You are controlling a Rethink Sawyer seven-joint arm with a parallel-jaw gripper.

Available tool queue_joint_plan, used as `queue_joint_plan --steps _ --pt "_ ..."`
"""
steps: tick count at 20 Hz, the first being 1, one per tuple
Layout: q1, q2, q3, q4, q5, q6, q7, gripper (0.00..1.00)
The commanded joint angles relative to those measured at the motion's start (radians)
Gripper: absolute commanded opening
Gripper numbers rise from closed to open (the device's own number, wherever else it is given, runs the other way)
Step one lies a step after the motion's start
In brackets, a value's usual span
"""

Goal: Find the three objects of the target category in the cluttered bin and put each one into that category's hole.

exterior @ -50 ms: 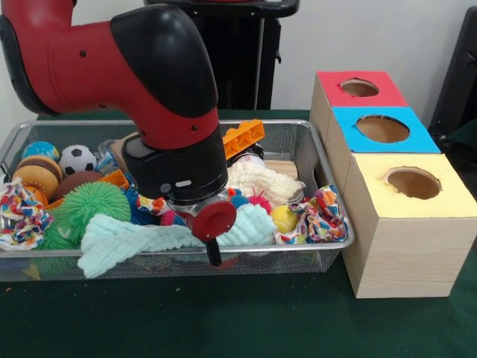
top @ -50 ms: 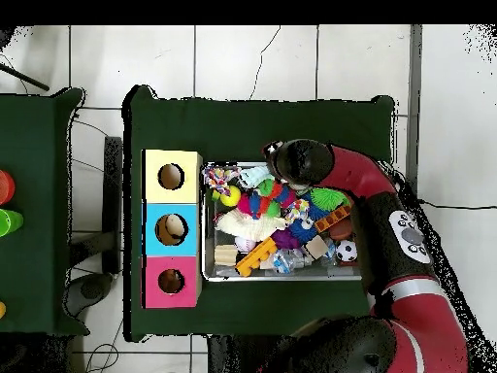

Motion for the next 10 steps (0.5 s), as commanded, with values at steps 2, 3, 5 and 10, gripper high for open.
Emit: queue_joint_plan --steps 2,3,5,10 --pt "0.015 -0.039 0.010 0.040 0.026 0.120 0.219 0.00" --pt "0.015 -0.039 0.008 0.038 0.027 0.121 0.223 0.00" --pt "0.020 -0.032 0.002 0.027 0.022 0.122 0.223 0.00" --pt "0.016 -0.014 0.008 0.028 0.026 0.116 0.222 0.00"
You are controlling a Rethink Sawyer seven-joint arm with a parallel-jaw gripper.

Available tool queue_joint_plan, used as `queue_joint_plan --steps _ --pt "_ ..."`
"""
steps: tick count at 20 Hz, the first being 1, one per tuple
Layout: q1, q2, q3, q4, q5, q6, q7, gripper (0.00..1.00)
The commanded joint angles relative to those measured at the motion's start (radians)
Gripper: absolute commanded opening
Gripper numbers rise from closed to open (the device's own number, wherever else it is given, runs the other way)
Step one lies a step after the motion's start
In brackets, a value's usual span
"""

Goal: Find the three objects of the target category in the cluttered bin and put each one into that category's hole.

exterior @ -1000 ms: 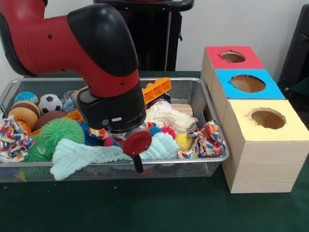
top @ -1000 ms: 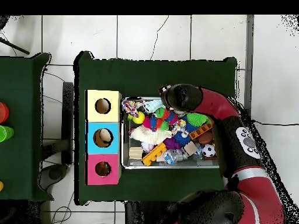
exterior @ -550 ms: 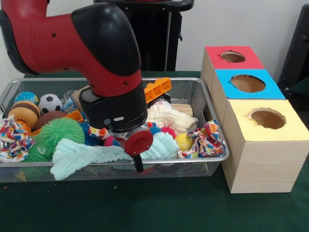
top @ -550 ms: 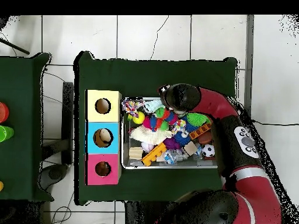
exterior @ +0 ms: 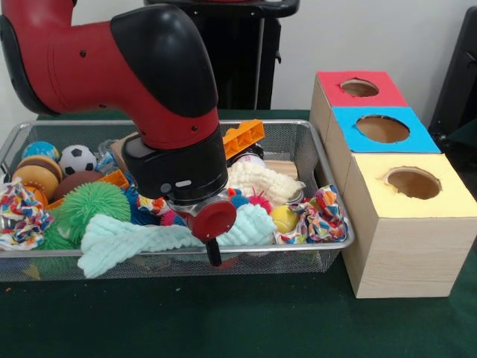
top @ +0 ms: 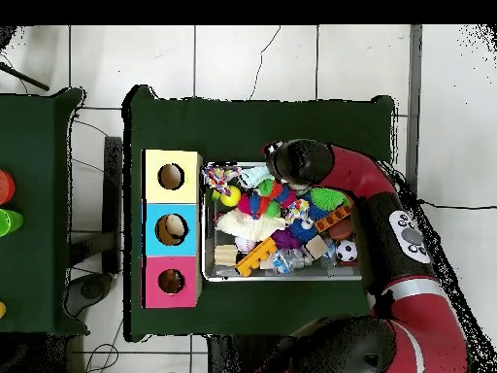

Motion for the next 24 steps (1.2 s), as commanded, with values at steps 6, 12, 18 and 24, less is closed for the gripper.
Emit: queue_joint_plan --steps 6,12,18,24 --pt "0.008 -0.001 0.012 0.029 0.019 0.095 0.212 0.00" --pt "0.009 -0.063 0.019 0.032 0.054 0.193 0.213 0.00" --pt "0.043 -0.110 -0.006 -0.005 0.073 0.304 0.253 0.00" --pt "0.016 -0.102 0.015 0.018 0.107 0.282 0.276 0.00"
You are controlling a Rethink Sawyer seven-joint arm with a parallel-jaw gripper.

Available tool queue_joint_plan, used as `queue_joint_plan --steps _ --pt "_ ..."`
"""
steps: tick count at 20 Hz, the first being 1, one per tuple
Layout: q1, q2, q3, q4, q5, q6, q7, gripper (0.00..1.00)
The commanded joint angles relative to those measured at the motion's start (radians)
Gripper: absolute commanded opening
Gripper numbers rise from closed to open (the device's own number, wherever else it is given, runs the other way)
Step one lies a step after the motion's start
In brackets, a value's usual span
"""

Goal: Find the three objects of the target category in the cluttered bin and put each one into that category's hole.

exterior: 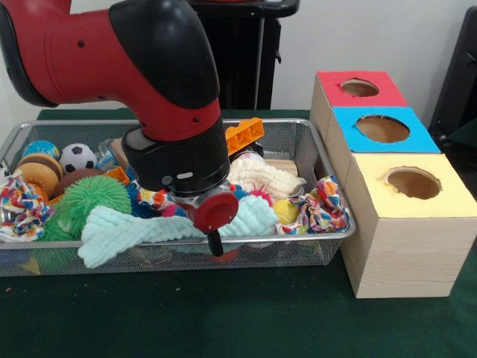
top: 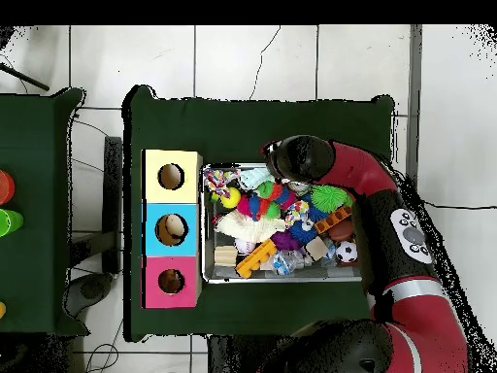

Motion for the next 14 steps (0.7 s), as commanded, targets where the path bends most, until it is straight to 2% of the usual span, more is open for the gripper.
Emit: queue_joint_plan --steps 1,14 --pt "0.007 -0.081 0.019 0.022 0.097 0.224 0.278 0.00" --pt "0.013 -0.069 0.006 0.023 0.102 0.209 0.273 0.00"
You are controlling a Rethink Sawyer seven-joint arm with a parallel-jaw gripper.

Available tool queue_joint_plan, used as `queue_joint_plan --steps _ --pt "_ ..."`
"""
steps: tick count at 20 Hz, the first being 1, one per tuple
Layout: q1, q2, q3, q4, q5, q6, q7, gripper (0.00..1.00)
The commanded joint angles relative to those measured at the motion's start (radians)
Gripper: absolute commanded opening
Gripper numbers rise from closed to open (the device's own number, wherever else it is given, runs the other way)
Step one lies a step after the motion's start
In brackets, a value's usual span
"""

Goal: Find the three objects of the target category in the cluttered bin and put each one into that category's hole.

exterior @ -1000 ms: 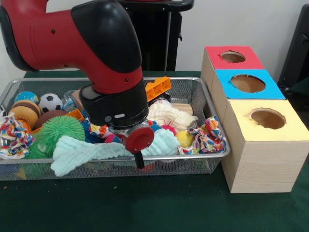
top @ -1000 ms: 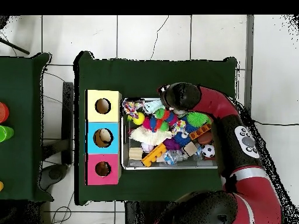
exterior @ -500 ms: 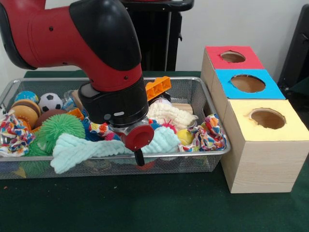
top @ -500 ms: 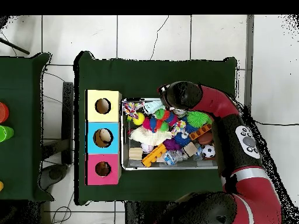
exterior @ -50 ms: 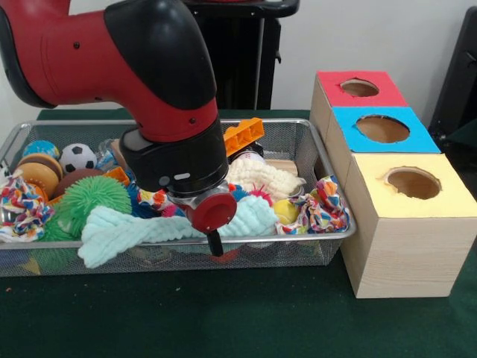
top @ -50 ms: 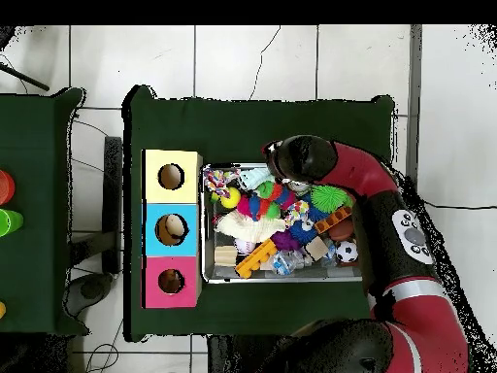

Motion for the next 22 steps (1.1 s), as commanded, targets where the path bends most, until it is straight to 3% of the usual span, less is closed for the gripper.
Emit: queue_joint_plan --steps 1,11,12,17,22 --pt "0.015 -0.072 0.011 0.023 0.075 0.206 0.272 0.00" --pt "0.022 -0.078 0.003 0.038 0.053 0.173 0.260 0.00" --pt "0.026 -0.079 -0.002 0.036 0.047 0.168 0.261 1.00" --pt "0.047 -0.077 -0.027 0.018 0.037 0.175 0.284 1.00" --pt "0.036 -0.079 -0.001 0.027 0.062 0.194 0.269 1.00"
